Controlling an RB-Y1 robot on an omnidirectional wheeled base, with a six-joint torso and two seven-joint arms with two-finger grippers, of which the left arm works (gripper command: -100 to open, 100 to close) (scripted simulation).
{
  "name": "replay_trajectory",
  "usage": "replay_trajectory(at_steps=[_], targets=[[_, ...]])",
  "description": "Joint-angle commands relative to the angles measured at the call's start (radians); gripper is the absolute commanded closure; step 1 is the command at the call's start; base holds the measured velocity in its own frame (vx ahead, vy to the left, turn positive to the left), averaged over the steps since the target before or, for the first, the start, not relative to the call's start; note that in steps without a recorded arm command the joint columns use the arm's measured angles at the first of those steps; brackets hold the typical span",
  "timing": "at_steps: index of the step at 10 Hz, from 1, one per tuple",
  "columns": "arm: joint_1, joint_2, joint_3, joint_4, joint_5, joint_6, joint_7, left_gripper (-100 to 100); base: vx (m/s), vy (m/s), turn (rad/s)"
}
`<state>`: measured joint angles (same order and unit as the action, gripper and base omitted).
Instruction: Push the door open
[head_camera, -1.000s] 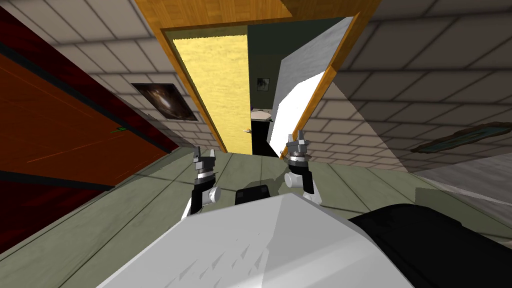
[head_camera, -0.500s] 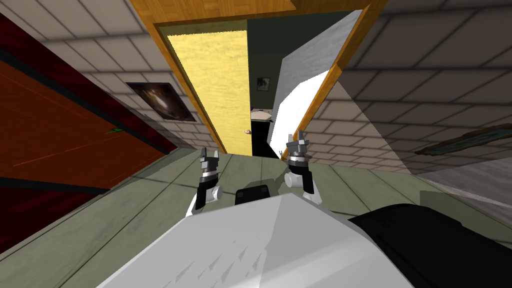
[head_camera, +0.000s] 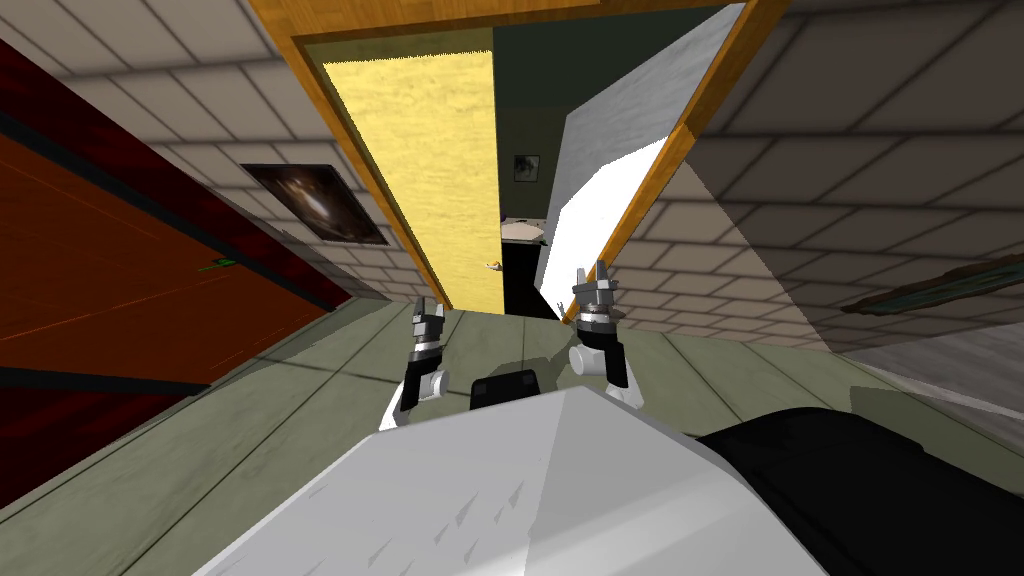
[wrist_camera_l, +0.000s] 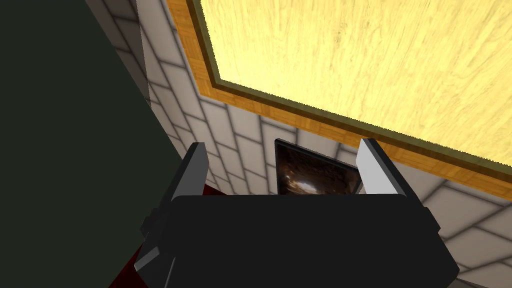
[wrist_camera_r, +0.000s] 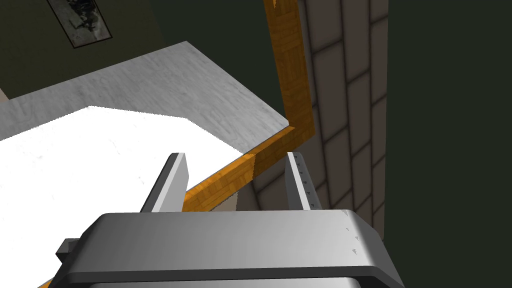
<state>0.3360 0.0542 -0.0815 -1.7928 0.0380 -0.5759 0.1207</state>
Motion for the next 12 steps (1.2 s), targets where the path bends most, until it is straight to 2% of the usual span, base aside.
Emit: replay_trajectory(at_steps=[1, 12], targets=[[-0.018, 0.006, -0.003, 0.039, -0.004, -0.006, 0.001, -100, 0.102, -0.017, 0.0], [-0.142, 0.028, -0.03, 0.334, -0.034, -0.061, 0.0, -100, 0.103, -0.013, -0.001]])
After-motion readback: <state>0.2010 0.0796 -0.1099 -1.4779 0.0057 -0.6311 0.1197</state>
